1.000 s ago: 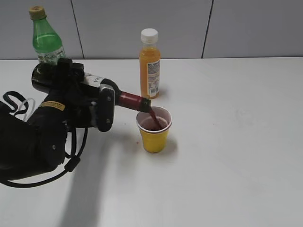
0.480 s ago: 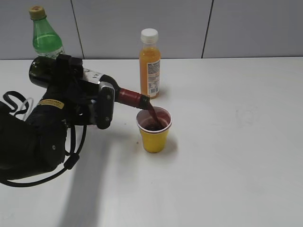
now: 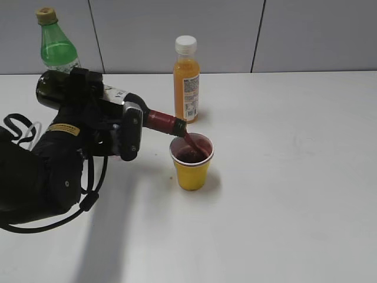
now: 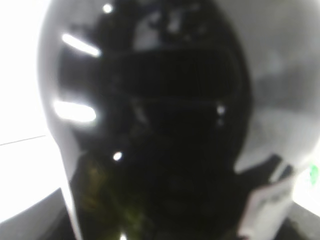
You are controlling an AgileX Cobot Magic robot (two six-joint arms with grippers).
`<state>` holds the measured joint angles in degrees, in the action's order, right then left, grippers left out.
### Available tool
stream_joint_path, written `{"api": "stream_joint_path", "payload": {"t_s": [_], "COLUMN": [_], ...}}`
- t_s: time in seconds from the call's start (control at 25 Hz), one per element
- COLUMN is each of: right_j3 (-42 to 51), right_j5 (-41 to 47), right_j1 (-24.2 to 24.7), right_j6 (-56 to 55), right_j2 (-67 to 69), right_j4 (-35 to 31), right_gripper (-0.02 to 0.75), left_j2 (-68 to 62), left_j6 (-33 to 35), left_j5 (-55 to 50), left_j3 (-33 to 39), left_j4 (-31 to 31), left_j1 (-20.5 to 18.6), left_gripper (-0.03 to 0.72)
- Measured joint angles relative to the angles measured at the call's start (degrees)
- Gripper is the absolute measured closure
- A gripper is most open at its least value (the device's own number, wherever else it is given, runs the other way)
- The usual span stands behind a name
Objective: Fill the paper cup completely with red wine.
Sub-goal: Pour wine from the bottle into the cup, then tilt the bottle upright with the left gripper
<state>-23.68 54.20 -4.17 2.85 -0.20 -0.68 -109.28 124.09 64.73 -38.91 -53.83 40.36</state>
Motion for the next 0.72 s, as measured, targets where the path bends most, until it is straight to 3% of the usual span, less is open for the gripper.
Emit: {"api": "stream_joint_path", "payload": {"t_s": [0.72], "right_j3": [0.00], "right_j5": [0.00], "right_j1": [0.00], "right_j6": [0.08], "right_j2": [0.00], "right_j4": [0.00], "right_gripper": [0.153], "left_j2": [0.00], "left_j6": [0.05], "left_j5": [0.36], "left_j3": [0.00], "left_j4": [0.00], "left_j1": [0.00], "left_gripper": [0.137]}}
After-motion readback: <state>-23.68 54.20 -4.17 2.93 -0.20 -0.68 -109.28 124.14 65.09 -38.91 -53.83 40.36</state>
